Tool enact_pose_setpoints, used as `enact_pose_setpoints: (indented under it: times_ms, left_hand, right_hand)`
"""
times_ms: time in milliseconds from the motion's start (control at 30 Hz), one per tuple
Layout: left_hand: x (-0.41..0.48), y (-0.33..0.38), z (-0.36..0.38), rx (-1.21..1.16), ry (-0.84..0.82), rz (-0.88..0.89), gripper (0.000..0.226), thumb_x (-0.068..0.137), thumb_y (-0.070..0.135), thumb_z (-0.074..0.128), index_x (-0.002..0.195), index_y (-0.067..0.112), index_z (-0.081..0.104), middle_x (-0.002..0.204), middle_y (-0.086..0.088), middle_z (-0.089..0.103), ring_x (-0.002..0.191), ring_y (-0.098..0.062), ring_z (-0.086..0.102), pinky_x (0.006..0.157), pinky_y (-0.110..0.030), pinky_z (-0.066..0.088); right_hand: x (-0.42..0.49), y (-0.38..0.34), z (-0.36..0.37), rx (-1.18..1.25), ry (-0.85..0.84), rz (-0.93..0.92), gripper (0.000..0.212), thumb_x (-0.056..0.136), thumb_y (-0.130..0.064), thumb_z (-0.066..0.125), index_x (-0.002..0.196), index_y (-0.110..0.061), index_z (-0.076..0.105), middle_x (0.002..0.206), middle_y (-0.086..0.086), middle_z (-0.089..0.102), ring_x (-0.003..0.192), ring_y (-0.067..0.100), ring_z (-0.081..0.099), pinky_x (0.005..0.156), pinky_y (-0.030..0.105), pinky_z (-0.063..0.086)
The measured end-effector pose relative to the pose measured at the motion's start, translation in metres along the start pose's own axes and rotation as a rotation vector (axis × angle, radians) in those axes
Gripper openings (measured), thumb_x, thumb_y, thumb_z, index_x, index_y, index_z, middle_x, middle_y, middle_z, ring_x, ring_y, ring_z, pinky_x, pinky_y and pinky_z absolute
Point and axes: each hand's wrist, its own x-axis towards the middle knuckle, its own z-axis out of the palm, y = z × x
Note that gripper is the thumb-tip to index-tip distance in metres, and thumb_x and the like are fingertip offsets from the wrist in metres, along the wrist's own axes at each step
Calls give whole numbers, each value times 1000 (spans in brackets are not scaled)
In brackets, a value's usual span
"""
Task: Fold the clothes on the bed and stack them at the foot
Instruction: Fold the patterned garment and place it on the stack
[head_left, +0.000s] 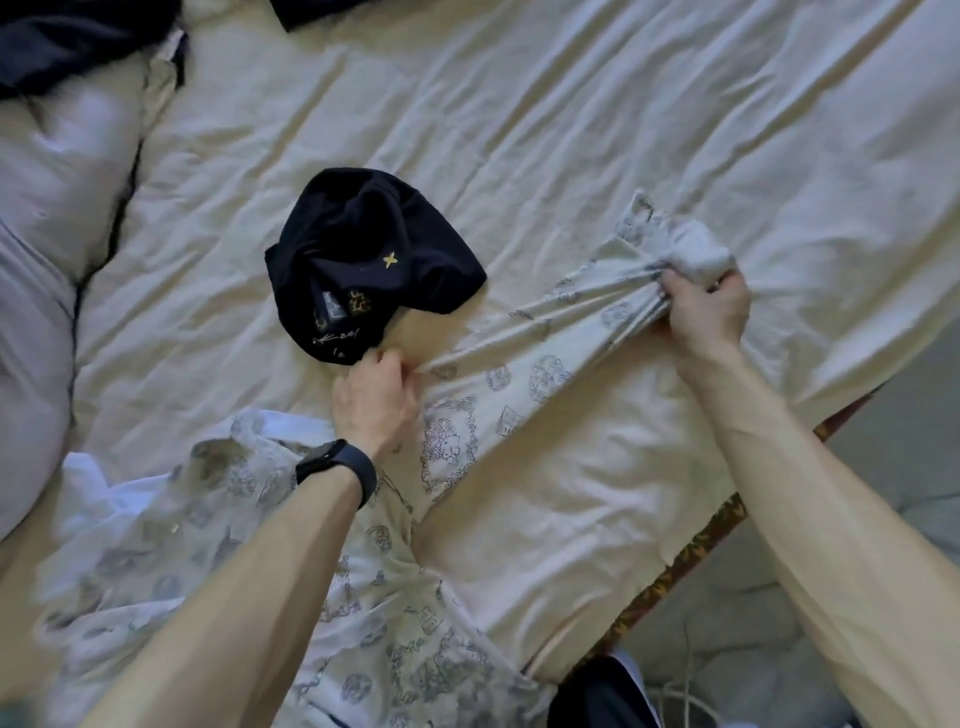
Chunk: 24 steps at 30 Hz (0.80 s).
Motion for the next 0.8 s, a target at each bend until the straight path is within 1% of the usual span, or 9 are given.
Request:
enact_pose_setpoints:
  times_ms: [67, 167, 300, 400, 500, 600, 667, 733, 800]
  left_hand:
    - [4, -2, -6, -68, 97, 7, 20, 96, 26, 57, 107, 11, 65, 105, -13, 61, 95, -37, 59, 80, -49, 47]
    - [-3, 2, -6, -149, 177, -12, 23, 95, 23, 57, 115, 12, 60, 108, -13, 59, 96, -38, 57, 78, -49, 46]
    - [-55, 4, 14, -167, 220, -38, 53, 92, 28, 62, 141, 15, 45, 140, -11, 48, 124, -31, 49, 102, -52, 42]
    - [-117, -8, 43, -148, 214, -95, 64, 92, 32, 57, 150, 20, 32, 158, -10, 33, 145, -29, 34, 119, -59, 23]
    - [-180, -36, 73, -233, 208, -261, 66, 98, 44, 44, 158, 24, 23, 166, -4, 18, 154, -24, 16, 121, -59, 14]
    - [-231, -74, 97, -174, 69, -414, 71, 98, 60, 27, 161, 33, 7, 169, 2, -1, 156, -21, -2, 122, -60, 4]
    - [-249, -98, 106, -99, -23, -438, 72, 96, 67, 17, 159, 40, -6, 168, 6, -14, 155, -17, -10, 121, -60, -2]
    - [-257, -116, 109, -67, -63, -407, 69, 97, 69, 10, 156, 43, -14, 166, 8, -22, 153, -15, -18, 120, -57, -11]
    - [-260, -127, 108, -103, -45, -407, 68, 99, 70, 12, 157, 43, -11, 166, 8, -23, 153, -16, -21, 119, -53, -18]
  right_hand:
    - [-5, -1, -5, -124, 58, -56, 37, 89, -23, 74, 122, -14, 58, 106, -2, 64, 99, 18, 63, 76, 18, 44]
    - [-27, 9, -10, -386, 125, -55, 55, 93, -33, 66, 135, -7, 43, 134, 14, 54, 118, 32, 56, 89, 33, 42]
    - [-112, 26, 4, -516, 127, -440, 70, 85, -25, 67, 146, -5, 39, 157, 21, 29, 141, 39, 34, 110, 45, 29]
    - [-188, 60, 30, -713, -157, -774, 69, 83, -32, 62, 147, -12, 44, 162, 16, 27, 150, 36, 24, 118, 53, 19]
    - [-243, 93, 71, -917, -553, -1018, 61, 95, -44, 44, 149, -16, 47, 166, 8, 28, 155, 28, 18, 122, 57, 13]
    - [-240, 114, 101, -1139, -830, -1140, 65, 104, -53, 20, 163, -26, 18, 172, 1, 7, 158, 17, -7, 125, 57, -1]
    - [-208, 116, 111, -1258, -807, -1051, 63, 103, -59, 9, 162, -39, 0, 172, -5, -5, 151, 7, -25, 123, 52, -16]
    - [-183, 109, 113, -1296, -660, -1025, 62, 103, -61, 12, 162, -43, 1, 172, -6, -5, 152, 7, -24, 122, 52, -17]
    - [-179, 99, 113, -1287, -508, -1019, 67, 103, -61, 13, 163, -34, 4, 172, 2, -7, 157, 18, -15, 122, 58, -11]
